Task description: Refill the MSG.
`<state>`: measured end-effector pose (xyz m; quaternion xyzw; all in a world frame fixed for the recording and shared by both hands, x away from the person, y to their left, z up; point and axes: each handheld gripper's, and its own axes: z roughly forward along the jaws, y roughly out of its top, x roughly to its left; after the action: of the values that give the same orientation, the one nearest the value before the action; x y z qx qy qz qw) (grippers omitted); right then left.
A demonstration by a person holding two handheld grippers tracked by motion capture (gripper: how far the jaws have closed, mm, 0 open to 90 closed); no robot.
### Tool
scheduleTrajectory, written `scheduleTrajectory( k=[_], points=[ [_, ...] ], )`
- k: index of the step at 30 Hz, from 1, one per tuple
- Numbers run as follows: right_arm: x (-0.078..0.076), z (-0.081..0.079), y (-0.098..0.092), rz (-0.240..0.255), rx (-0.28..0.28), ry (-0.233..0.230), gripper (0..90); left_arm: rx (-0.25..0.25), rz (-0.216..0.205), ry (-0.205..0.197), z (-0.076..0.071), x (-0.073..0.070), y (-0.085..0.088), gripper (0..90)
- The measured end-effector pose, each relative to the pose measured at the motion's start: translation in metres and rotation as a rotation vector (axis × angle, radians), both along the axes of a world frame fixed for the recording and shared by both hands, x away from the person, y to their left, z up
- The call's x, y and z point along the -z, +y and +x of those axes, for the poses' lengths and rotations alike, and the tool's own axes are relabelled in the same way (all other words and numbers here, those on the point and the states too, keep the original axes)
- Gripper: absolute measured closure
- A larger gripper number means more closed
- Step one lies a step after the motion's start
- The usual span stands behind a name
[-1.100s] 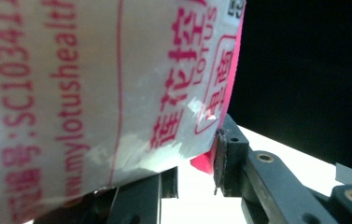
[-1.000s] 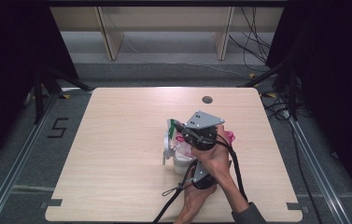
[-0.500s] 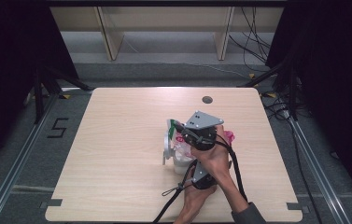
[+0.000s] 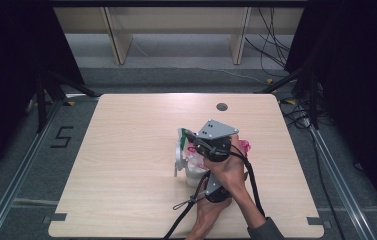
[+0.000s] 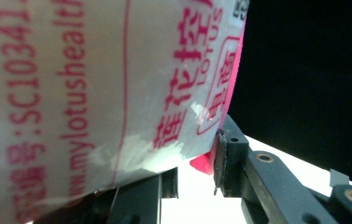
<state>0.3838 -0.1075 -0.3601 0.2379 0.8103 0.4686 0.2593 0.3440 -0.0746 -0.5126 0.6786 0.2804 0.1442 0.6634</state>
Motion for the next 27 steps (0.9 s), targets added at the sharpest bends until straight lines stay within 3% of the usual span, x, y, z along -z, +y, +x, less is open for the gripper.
scheduleTrajectory(
  k=[13,14,17,18,22,25,27],
  points=[
    [-0.0002,-0.0002,0.0003,-0.003,-0.002,0.008,89.3,-0.006,0.014,-0.009,0.0009,-0.0002,0.0005,73.7],
    [0.0006,0.0000,0.0011,-0.001,0.003,-0.005,89.2,0.001,-0.005,0.000,0.0004,0.0001,-0.0001,73.7],
    [0.0023,0.0015,0.0014,-0.006,0.000,0.007,89.2,-0.005,0.015,-0.007,0.0013,0.0007,0.0008,73.6],
    [0.0014,0.0007,0.0010,0.003,-0.008,0.025,89.2,-0.006,-0.001,-0.002,0.0009,0.0000,0.0000,73.7],
    [0.0016,0.0020,-0.0002,-0.002,0.000,0.006,89.3,0.001,-0.006,0.005,0.0004,0.0008,-0.0011,73.6],
    [0.0012,0.0013,-0.0004,-0.005,-0.008,0.014,89.2,-0.002,0.016,-0.007,0.0012,0.0008,0.0004,73.6],
    [0.0002,0.0011,-0.0013,0.020,0.000,0.008,89.3,0.002,-0.011,0.004,0.0011,0.0001,-0.0008,73.7]
  ],
)
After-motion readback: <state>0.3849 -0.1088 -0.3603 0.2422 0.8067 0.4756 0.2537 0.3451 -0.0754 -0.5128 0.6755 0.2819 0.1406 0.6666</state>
